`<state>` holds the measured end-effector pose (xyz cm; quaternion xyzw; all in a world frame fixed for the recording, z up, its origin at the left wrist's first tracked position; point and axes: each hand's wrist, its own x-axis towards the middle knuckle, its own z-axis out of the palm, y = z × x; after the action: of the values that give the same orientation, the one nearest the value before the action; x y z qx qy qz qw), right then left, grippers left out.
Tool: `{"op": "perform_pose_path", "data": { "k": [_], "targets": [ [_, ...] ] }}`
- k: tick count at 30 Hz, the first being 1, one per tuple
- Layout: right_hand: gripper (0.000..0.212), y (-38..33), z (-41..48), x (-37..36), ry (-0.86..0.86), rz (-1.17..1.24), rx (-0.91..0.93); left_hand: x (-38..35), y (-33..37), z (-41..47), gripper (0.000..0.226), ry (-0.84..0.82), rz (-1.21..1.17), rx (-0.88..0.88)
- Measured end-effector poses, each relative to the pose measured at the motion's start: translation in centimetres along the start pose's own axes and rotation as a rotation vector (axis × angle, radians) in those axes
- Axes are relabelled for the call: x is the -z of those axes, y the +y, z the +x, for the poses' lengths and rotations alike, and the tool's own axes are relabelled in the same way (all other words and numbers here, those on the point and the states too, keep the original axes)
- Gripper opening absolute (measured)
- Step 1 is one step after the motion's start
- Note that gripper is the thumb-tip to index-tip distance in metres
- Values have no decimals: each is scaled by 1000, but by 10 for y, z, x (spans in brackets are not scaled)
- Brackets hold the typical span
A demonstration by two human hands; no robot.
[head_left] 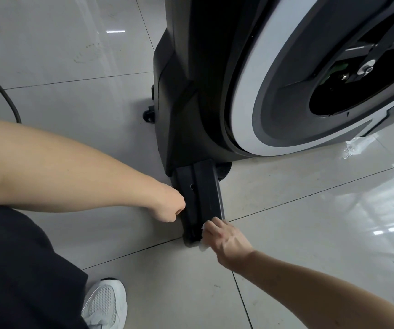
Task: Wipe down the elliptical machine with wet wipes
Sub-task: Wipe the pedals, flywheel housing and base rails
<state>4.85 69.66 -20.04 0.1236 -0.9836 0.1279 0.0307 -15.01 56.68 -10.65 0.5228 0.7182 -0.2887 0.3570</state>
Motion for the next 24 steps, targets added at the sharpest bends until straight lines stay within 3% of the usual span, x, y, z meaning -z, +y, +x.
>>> {"op": "perform_pose_path", "data": {
  "k": [3,8,10,14,18,24],
  "targets": [
    [35,19,-17,5,-4,-10,-68,3,3,2,29,10,-7,-22],
    [16,53,-13,19,101,81,-408,1,2,5,32,16,1,-28],
    [5,47,3,25,98,157,-370,-1,-1,4,33,25,15,-22],
    [7,24,28,14,-37,287,-323,-4,-3,2,32,17,19,-20],
    [7,44,66,17,56,356,-495,-8,-11,-1,30,19,-4,1],
    [9,59,112,14,202,242,-572,-12,-19,-2,30,-2,11,34]
  ]
}}
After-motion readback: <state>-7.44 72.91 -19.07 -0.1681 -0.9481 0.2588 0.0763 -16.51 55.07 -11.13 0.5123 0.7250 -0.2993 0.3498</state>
